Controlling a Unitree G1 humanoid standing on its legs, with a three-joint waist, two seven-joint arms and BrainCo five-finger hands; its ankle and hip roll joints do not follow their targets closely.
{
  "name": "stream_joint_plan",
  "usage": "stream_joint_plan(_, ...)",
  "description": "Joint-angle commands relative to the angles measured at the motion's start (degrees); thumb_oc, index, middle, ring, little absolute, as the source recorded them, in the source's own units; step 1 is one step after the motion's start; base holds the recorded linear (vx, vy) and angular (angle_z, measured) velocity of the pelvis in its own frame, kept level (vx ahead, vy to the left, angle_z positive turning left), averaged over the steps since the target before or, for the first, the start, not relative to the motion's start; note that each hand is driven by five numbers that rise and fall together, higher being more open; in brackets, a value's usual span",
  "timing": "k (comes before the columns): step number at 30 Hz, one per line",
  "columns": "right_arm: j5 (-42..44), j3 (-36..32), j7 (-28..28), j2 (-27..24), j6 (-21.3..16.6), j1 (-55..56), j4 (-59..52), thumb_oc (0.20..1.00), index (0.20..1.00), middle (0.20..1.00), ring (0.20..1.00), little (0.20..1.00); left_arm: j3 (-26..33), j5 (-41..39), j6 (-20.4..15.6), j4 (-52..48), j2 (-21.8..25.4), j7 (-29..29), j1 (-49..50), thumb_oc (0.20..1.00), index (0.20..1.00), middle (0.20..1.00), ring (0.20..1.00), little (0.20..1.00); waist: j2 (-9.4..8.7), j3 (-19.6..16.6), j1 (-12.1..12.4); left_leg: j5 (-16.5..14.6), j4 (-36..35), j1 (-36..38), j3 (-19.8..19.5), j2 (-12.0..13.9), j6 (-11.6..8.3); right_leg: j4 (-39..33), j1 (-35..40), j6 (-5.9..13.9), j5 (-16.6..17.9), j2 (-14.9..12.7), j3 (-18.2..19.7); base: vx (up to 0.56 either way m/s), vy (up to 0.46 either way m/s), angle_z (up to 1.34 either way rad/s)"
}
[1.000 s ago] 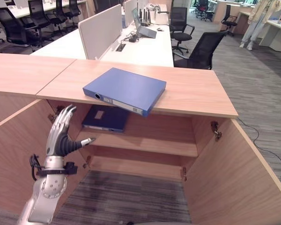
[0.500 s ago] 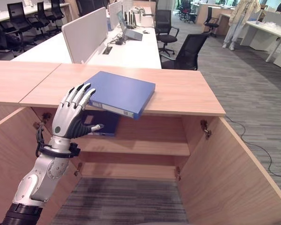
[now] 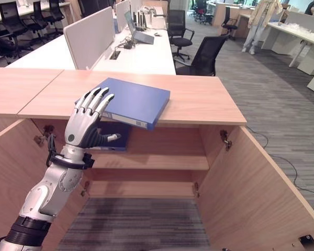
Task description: Put the empty folder in the office cabinet
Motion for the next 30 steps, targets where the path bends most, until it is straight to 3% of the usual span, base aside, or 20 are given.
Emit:
stream_joint_plan(1,-1.51,3.22,0.05,0.52,0.4,-0.06,0.08,1.0,1.0,1.0,1.0,1.0,-0.97,0.75,0.31,0.48,0.76,1.13,-6.64,1.0,1.0,1.0,1.0,1.0,-1.21,0.51,-1.95,-9.86,12.42,-5.09,-1.19,-0.9,2.66,2.83,3.67,1.58,-1.74,-1.4,-2.46,-0.08,0.006,0.04)
stream_joint_plan(10,-1.29,3.01,-0.42,0.25,0.43,-1.31,0.1,1.0,1.0,1.0,1.0,1.0,-3.07,1.24,1.58,3.27,-0.32,1.21,-10.62,1.0,1.0,1.0,1.0,1.0,-1.12,1.7,-2.59,-11.72,17.86,-10.1,-0.81,-1.02,3.51,7.75,-1.02,1.08,-3.1,-1.79,-2.01,-0.06,0.003,-0.01)
stream_joint_plan(30,-1.5,4.71,-0.49,-0.37,0.51,-2.62,0.03,1.0,1.0,1.0,1.0,1.0,-12.09,5.04,5.11,13.87,-1.23,1.89,-22.94,1.0,1.0,1.0,1.0,1.0,-1.59,0.71,-4.29,-11.67,17.38,-11.88,0.89,-0.91,3.95,8.59,-4.52,1.58,-3.01,-2.27,-0.39,0.0,0.007,-0.03)
